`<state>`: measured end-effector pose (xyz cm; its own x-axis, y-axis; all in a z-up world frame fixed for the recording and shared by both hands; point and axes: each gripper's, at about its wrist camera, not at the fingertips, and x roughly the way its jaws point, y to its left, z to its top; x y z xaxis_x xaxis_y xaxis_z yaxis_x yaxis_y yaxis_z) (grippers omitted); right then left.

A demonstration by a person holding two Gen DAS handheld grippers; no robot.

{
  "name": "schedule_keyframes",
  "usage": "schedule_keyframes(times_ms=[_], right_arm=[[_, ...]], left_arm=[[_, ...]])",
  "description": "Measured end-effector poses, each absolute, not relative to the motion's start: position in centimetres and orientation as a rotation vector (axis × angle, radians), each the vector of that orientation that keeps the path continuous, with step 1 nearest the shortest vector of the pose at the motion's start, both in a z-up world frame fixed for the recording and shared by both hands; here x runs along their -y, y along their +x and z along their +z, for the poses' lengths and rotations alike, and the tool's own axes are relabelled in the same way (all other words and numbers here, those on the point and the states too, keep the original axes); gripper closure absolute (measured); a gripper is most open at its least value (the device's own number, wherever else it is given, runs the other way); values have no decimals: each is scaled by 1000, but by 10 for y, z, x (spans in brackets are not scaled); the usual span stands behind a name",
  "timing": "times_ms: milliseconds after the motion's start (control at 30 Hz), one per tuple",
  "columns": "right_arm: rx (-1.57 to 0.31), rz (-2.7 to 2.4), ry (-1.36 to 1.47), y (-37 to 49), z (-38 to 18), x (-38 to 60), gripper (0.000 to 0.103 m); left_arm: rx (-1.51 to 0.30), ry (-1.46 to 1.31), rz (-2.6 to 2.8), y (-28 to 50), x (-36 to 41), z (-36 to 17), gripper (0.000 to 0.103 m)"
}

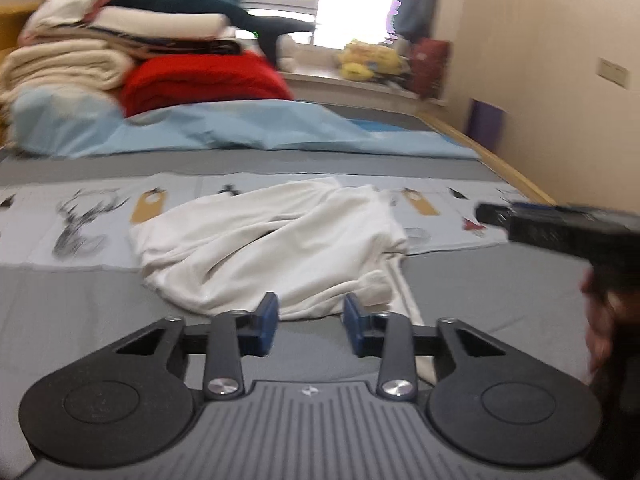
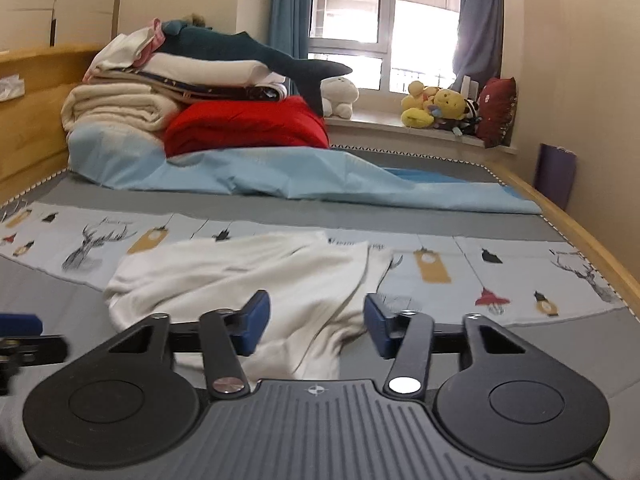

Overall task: Fold small clothes
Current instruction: 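Grasp the white shirt hem with the right gripper while the left gripper grasps another hem edge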

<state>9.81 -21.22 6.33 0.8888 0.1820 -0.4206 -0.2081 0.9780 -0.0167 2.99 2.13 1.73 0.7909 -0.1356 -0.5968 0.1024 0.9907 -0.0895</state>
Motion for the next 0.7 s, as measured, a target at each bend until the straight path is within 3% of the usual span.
schedule_keyframes(times_ms=[233,433,700], right_arm=[[-561,195,-133,155,36,238,58],[-816,260,-107,197,-10,240,56],[-985,332,-77,241,-61,222,56]], left_arm=[[-677,101,-309,90,-9,5,66],[-858,26,-287,154,2,-53,66],[-860,-24,-345,196,29,-78,60]])
